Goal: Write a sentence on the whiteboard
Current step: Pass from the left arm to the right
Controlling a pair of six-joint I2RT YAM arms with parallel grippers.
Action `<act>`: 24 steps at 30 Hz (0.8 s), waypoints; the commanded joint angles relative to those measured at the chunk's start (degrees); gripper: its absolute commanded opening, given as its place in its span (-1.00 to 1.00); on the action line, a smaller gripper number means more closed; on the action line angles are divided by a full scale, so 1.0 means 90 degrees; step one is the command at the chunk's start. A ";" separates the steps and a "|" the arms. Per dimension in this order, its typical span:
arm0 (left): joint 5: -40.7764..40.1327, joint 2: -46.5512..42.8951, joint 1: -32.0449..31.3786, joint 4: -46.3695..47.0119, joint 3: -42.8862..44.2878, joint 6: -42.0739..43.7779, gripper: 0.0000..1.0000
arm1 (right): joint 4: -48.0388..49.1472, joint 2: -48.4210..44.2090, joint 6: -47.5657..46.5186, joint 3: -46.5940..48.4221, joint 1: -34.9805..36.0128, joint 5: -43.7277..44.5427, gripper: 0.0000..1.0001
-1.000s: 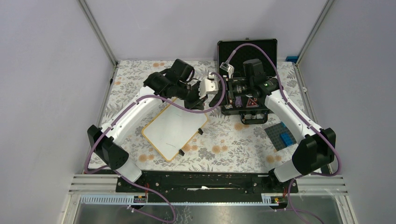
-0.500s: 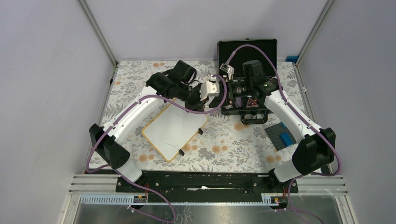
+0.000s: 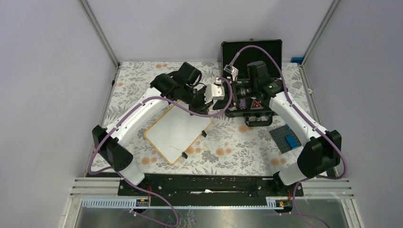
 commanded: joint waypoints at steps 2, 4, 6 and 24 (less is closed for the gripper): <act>0.0210 0.0060 -0.0071 0.0379 0.0352 0.0007 -1.00 | 0.0177 -0.0136 -0.0056 0.0072 0.0105 -0.0154 -0.07; 0.0202 0.0037 -0.0035 0.0384 0.0348 0.0005 -1.00 | 0.0179 -0.0162 -0.0058 0.0043 0.0106 -0.0156 -0.07; 0.0211 0.0032 0.0005 0.0381 0.0356 -0.0016 -1.00 | 0.0176 -0.0191 -0.0069 0.0024 0.0106 -0.0174 -0.10; 0.0485 0.0044 0.0138 0.0370 0.0449 -0.0127 -1.00 | 0.0191 -0.0160 -0.0015 0.0061 0.0105 -0.0190 -0.28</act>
